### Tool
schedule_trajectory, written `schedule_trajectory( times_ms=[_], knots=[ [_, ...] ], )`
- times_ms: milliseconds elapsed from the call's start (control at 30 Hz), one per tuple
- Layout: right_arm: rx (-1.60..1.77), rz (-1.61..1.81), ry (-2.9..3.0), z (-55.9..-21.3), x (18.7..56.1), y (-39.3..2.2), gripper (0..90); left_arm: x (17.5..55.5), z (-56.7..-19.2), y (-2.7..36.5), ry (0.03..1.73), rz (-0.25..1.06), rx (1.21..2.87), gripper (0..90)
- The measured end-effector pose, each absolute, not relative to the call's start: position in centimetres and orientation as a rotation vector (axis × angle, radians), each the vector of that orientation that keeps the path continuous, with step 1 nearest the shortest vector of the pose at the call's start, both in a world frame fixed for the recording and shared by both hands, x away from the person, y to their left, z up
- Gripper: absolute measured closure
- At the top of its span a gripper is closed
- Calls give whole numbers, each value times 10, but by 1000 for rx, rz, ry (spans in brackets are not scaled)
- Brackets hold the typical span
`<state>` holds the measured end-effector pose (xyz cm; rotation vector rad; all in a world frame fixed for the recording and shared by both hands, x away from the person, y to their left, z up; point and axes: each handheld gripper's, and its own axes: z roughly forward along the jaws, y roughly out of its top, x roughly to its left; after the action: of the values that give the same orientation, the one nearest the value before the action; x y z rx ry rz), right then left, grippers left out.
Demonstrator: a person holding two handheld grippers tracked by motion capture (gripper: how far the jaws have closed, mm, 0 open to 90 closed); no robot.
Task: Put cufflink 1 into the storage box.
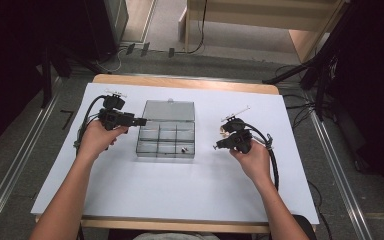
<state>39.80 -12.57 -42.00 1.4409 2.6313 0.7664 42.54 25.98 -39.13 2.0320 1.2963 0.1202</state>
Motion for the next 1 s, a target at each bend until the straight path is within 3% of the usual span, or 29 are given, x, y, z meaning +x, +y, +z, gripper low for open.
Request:
schedule_trajectory(
  times_ms=[1000],
  knots=[
    [1312, 878, 2666, -395, 397, -96, 892, 412, -390, 264, 1291, 155, 2025, 342]
  ],
)
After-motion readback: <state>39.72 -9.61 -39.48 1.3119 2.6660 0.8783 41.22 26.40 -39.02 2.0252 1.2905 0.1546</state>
